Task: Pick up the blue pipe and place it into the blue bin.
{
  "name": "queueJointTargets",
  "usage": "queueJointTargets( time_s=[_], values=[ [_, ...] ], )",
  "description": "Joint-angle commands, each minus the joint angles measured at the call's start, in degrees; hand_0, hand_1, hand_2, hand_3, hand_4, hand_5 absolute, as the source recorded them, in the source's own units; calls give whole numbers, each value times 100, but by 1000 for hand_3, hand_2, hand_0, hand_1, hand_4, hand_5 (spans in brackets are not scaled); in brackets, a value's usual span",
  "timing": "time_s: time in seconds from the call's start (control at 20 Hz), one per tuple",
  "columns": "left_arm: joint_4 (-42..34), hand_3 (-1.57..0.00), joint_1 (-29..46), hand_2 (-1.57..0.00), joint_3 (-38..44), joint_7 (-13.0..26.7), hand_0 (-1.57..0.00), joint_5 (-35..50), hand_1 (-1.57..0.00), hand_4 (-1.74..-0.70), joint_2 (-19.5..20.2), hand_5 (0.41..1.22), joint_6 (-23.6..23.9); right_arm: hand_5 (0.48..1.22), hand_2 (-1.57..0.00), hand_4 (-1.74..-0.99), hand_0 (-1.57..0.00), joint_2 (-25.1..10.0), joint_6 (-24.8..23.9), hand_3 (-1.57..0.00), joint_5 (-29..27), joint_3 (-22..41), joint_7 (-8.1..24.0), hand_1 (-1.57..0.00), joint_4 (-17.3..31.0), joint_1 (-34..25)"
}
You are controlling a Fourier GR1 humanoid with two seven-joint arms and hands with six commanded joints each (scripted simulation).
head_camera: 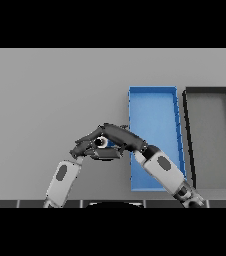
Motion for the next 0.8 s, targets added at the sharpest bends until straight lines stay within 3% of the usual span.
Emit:
queueJointTargets(
  time_s=[0.0,0.1,0.2,0.3,0.4,0.55,0.65,0.75],
  values=[
    [28,-79,-8,-88,3,140,-100,50,-91,-969,-55,603,-10,1219,-1570,-1740,-1570,51,-18,-1569,-19,-14,55,-1570,85,-32],
    [-63,-50,36,-56,-44,178,-63,-61,-58,-955,-38,538,62,1220,-1570,-1741,-1570,25,-4,-1570,-230,-67,-38,-1570,77,45],
    [30,-32,94,-35,-72,-11,-40,-149,-37,-938,-9,495,100,1220,-1571,-1741,-1571,87,-35,-1570,-477,-137,66,-1571,2,13],
    [50,-20,59,-22,-67,56,-25,-179,-23,-922,-35,482,143,1221,-1571,-1741,-1571,77,-98,-1570,-906,-371,234,-1571,-20,-150],
    [138,-12,65,-14,-117,-3,-16,-206,-14,-913,-82,470,148,1221,-1571,-1741,-1571,132,-345,-1571,-1397,-598,705,-1571,-126,-411],
    [12,-6,114,-7,-111,61,-8,-192,-7,-907,9,450,110,1221,-1571,-1741,-1571,54,-595,-1571,-2047,-1008,1105,-1571,-116,-1116],
    [1,-3,57,-4,-82,217,-5,-101,-4,-906,-17,441,52,1221,-1571,-1741,-1571,-171,-514,-1571,-2546,-1406,971,-1571,51,-1638],
    [54,-2,-20,-2,3,323,-3,-75,-2,-905,38,435,35,1221,-1571,-1741,-1571,-381,-763,-1571,-2708,-1782,850,-1571,324,-2189]
  ],
)
